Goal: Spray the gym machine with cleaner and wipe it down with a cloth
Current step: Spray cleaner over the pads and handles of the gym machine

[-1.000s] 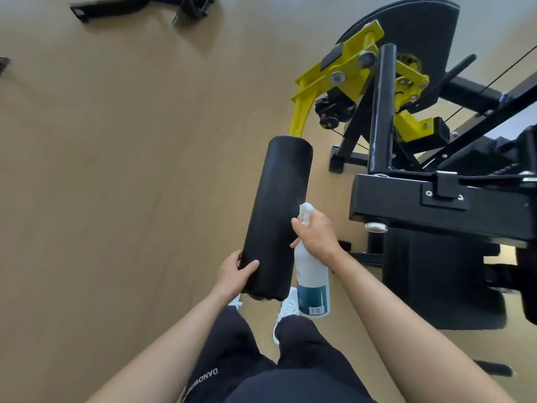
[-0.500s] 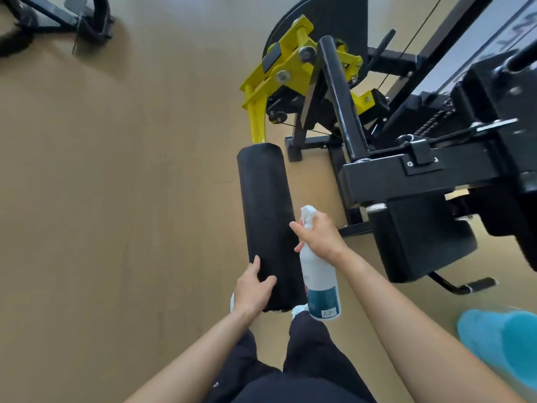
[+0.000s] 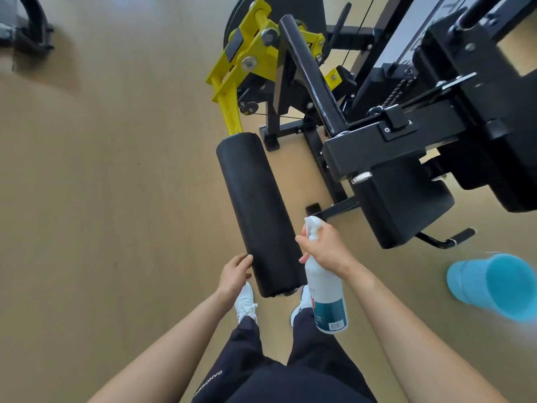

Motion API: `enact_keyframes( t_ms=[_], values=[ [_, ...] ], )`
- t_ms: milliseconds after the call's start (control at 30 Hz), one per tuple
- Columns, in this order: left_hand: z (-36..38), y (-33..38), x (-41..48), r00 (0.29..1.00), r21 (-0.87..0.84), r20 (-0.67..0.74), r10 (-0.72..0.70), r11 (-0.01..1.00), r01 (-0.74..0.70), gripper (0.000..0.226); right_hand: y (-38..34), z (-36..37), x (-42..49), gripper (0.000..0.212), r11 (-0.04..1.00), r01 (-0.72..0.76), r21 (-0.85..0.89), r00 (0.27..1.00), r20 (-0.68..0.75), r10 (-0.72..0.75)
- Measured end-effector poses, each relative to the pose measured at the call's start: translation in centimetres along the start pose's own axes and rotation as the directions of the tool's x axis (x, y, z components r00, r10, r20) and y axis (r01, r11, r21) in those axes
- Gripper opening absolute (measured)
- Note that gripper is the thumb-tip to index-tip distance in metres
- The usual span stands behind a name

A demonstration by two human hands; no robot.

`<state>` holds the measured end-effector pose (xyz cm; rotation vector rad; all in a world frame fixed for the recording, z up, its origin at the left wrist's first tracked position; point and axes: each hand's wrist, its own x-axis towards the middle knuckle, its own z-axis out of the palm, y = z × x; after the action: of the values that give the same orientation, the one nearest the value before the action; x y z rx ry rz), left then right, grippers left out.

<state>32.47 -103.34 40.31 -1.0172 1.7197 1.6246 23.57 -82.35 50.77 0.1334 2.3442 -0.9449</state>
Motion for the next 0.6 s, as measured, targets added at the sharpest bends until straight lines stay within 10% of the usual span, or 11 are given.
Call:
enact_keyframes(
  t_ms=[600],
  values=[
    [1.6, -0.1, -1.8, 0.998, -0.087, -0.008, 0.064, 0.994, -0.065, 0.054, -1.0, -0.7, 1.9, 0.022, 0.997, 0.076, -0.025, 0.997, 0.022, -0.075]
  ],
)
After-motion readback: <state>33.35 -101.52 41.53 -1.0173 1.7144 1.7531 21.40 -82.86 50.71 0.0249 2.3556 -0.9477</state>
